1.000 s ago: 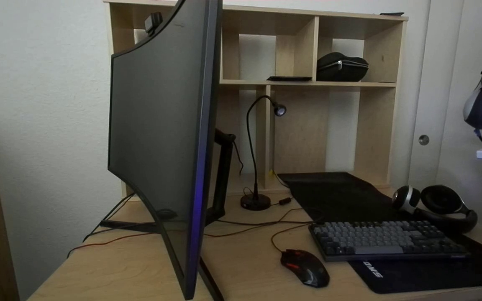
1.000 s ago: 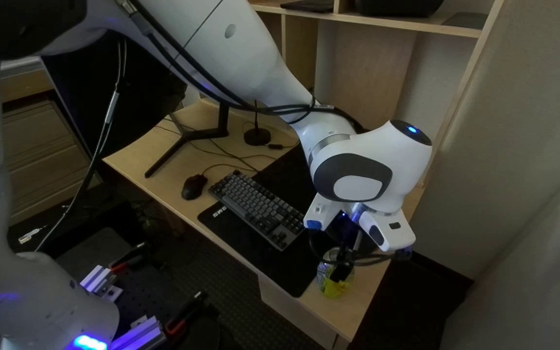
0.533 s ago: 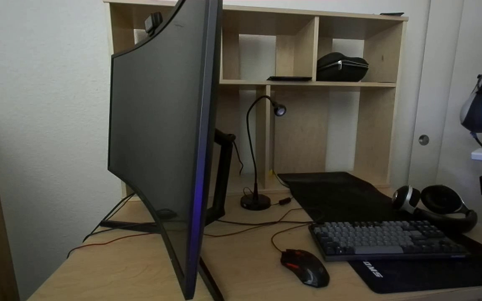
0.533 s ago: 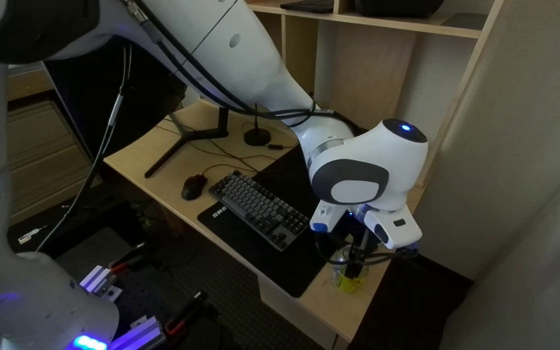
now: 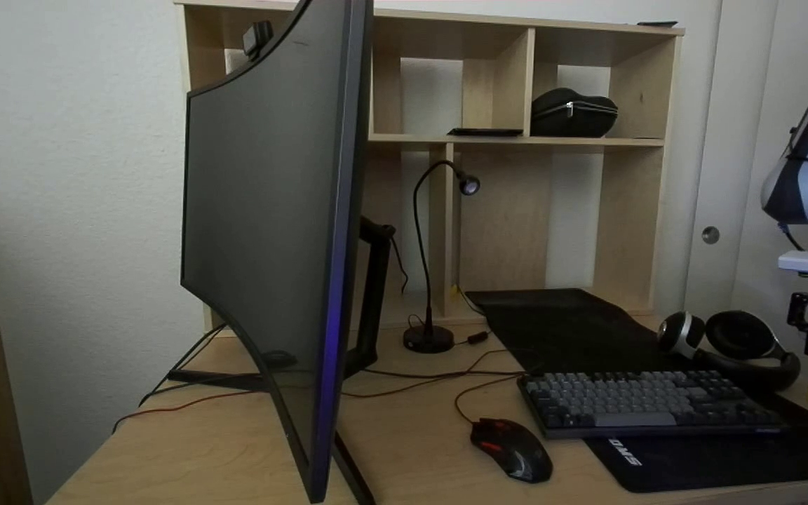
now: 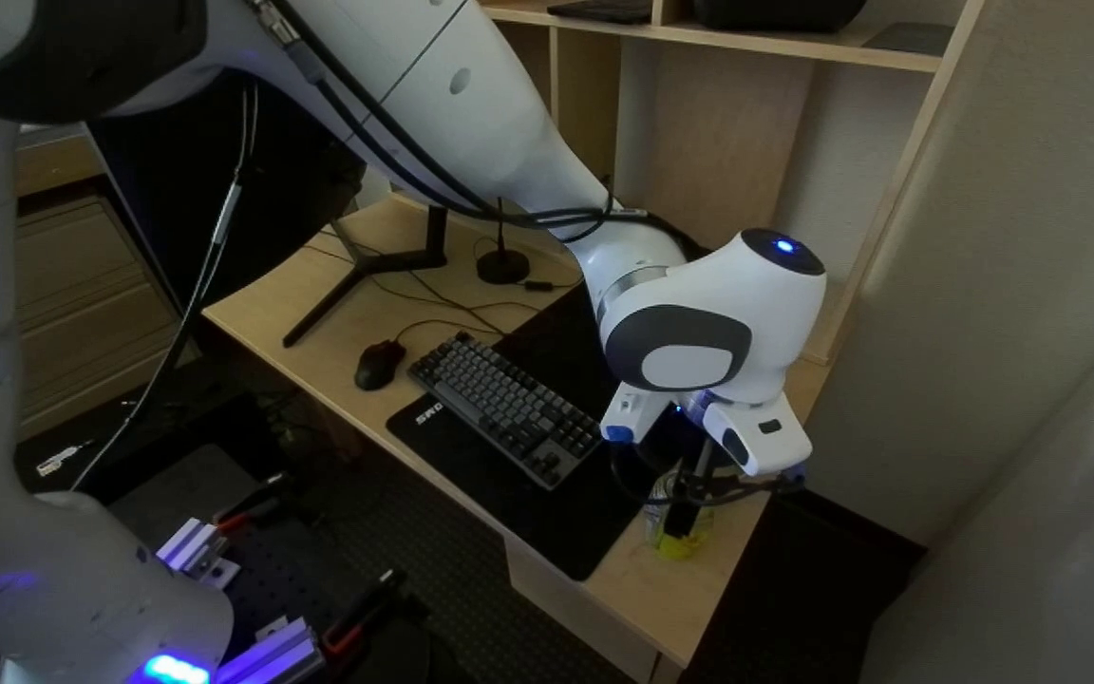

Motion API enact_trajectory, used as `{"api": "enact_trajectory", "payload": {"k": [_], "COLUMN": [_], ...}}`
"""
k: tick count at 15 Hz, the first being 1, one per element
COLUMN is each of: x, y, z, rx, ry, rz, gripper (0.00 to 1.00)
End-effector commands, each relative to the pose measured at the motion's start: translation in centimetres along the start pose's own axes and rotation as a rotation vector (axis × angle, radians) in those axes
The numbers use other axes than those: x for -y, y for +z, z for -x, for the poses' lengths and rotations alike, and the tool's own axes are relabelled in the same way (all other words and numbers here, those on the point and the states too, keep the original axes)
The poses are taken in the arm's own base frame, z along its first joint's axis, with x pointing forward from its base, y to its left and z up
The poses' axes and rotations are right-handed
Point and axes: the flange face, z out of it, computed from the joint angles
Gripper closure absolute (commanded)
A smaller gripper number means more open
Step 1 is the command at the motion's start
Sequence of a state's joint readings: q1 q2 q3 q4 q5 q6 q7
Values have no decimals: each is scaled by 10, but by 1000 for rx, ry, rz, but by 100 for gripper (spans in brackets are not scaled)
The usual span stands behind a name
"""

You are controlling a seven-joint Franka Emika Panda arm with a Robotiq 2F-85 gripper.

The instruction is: Pick the soda can and move it to the bottom on the desk

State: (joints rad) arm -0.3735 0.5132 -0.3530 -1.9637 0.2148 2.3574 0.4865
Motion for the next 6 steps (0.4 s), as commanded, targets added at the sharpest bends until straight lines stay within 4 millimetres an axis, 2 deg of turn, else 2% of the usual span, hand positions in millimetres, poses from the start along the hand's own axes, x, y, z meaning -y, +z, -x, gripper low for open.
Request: {"api": "enact_trajectory", "payload": {"k": [1, 6], "x": [1, 0], "y": [5, 6], "z": [-2, -1], "rx": [-2, -5], "ry": [-4, 0], "rz": [25, 25], "gripper": [0, 0]}}
